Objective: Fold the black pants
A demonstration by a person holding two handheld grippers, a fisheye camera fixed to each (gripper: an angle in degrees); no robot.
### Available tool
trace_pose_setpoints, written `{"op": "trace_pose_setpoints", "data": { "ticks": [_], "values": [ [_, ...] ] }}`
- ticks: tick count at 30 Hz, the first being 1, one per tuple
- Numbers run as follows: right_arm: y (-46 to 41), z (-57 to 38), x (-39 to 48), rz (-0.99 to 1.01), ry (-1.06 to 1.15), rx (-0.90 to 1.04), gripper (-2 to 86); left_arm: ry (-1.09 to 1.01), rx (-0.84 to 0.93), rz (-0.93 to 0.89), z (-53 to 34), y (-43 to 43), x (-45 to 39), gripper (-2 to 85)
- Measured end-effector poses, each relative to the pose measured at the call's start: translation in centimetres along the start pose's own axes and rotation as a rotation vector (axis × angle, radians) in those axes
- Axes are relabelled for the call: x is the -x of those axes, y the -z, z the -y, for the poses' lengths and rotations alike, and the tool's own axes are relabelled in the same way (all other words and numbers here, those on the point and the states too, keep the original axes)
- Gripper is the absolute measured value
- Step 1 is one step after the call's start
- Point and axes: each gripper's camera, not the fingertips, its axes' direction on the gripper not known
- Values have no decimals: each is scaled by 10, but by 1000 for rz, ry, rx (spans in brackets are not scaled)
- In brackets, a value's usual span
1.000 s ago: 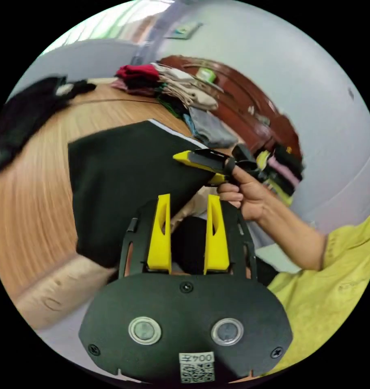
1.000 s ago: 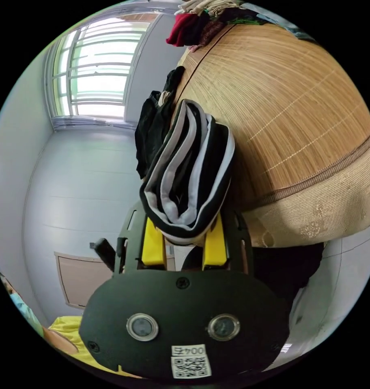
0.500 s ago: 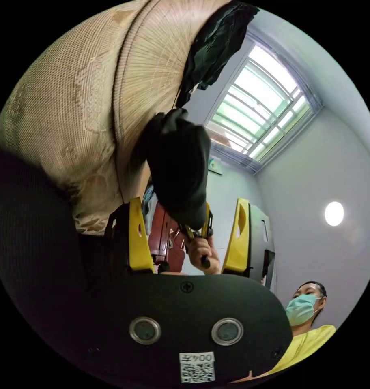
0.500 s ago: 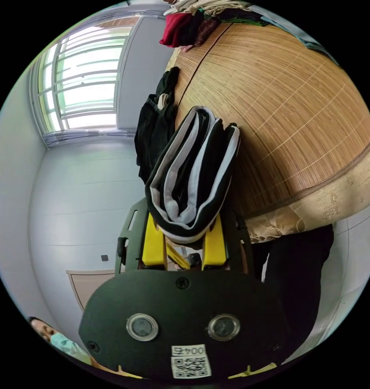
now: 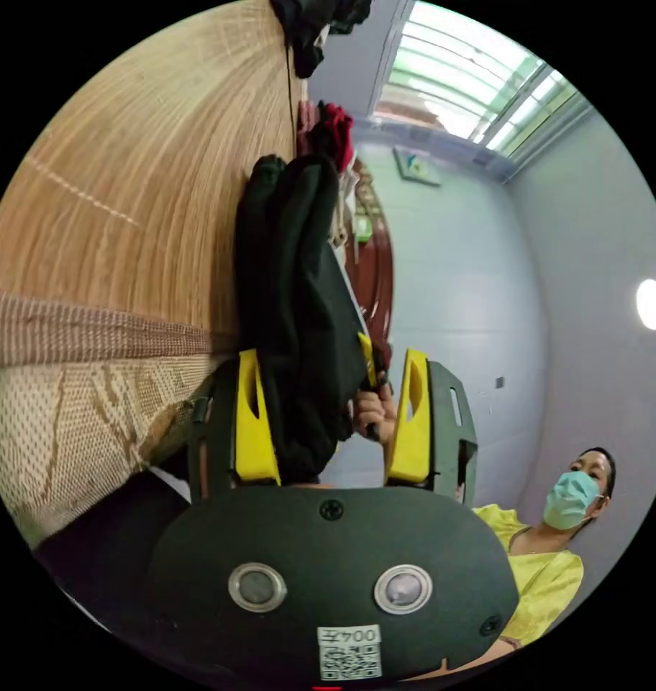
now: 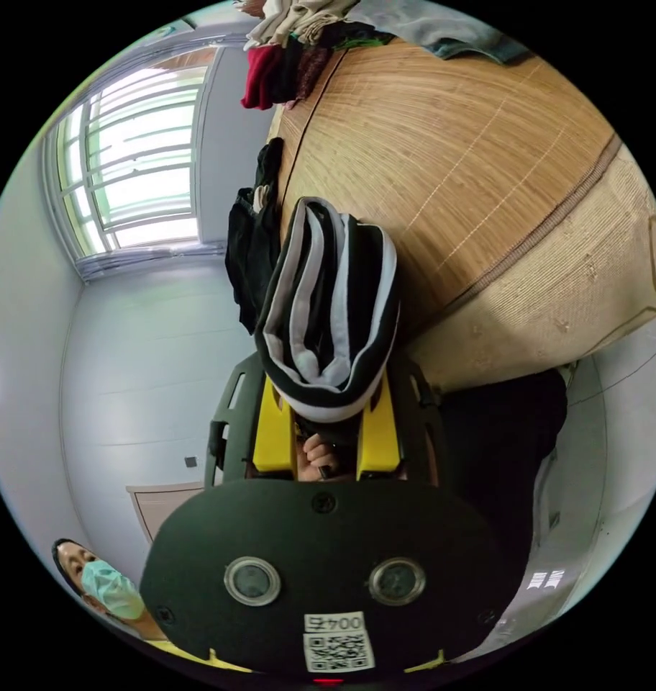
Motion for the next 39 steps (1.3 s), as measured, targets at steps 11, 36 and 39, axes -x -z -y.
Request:
{"op": "trace_pose_setpoints", "data": {
  "ticks": [11, 36, 39],
  "values": [
    [2, -55, 2, -337, 293, -94, 127, -205, -12, 557, 7, -43, -115, 80],
    [263, -45, 78, -580, 691, -630, 124, -837, 15, 546, 222, -366, -507, 81],
    [313, -22, 69, -553, 698, -736, 124, -937, 20, 523, 265, -433, -543, 83]
  ]
}}
